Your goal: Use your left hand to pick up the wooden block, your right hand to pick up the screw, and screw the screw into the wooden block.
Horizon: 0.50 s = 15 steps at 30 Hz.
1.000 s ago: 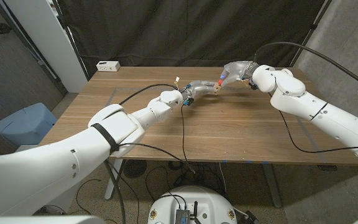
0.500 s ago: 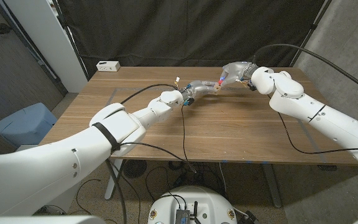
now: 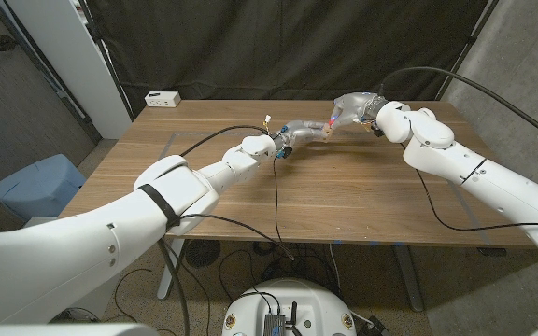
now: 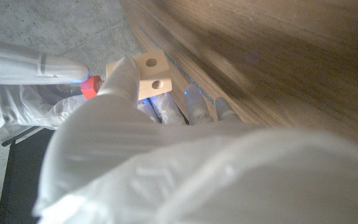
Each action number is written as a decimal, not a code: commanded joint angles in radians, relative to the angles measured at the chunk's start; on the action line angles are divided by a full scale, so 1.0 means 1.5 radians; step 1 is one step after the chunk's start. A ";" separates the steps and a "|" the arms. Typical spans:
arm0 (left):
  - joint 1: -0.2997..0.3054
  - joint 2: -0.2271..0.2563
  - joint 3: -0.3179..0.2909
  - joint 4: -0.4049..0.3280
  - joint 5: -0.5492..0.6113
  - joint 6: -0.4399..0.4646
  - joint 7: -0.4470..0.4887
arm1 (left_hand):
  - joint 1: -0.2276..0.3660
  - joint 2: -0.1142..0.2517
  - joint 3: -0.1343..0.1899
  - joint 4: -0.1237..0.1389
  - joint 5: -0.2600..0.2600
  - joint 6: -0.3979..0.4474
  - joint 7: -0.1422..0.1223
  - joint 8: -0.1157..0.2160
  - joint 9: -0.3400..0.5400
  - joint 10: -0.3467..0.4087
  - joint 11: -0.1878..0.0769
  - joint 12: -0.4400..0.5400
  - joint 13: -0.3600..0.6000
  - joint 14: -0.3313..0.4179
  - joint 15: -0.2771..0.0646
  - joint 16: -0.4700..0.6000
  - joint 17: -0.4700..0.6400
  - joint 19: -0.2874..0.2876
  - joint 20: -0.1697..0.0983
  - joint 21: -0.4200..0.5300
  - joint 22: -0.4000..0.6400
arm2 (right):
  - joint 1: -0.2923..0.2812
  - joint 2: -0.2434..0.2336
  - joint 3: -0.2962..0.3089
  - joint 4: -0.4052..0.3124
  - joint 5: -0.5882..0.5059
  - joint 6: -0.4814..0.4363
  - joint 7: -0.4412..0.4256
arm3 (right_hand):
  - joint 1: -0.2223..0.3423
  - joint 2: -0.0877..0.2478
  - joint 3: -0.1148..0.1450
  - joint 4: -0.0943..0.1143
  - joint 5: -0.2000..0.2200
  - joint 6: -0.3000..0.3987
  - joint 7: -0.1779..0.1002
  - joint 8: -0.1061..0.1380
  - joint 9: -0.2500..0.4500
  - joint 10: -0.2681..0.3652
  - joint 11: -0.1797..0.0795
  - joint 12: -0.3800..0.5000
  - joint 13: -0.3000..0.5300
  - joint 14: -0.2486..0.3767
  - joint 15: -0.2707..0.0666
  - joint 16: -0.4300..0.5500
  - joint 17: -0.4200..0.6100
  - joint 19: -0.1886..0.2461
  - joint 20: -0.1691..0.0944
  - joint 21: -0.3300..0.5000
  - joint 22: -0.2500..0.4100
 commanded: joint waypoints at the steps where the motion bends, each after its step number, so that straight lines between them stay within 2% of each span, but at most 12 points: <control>1: 0.003 0.003 0.001 -0.009 0.000 0.006 0.001 | 0.001 0.005 0.004 0.002 0.003 0.031 0.026 0.005 0.004 0.006 0.001 0.003 0.000 0.005 -0.050 0.000 0.002 0.003 0.000 0.004 0.003 | 0.000 0.005 -0.001 0.008 -0.001 0.003 -0.012 | 0.007 0.001 0.001 0.002 0.003 0.017 0.000 0.010 0.005 0.013 -0.002 0.006 0.002 0.009 -0.050 0.007 0.002 0.010 -0.002 0.006 0.001; 15: 0.001 0.002 0.000 -0.002 0.000 0.002 0.000 | 0.000 0.006 0.005 0.003 0.003 0.031 0.025 0.005 0.004 0.007 0.001 0.003 0.000 0.006 -0.049 0.001 0.002 0.003 0.000 0.004 0.003 | 0.000 0.013 -0.005 0.013 -0.005 0.002 -0.025 | 0.014 0.006 0.001 0.003 0.002 0.061 0.000 0.036 0.012 0.037 -0.005 0.010 0.001 0.025 -0.057 0.013 0.004 0.027 -0.009 0.009 0.001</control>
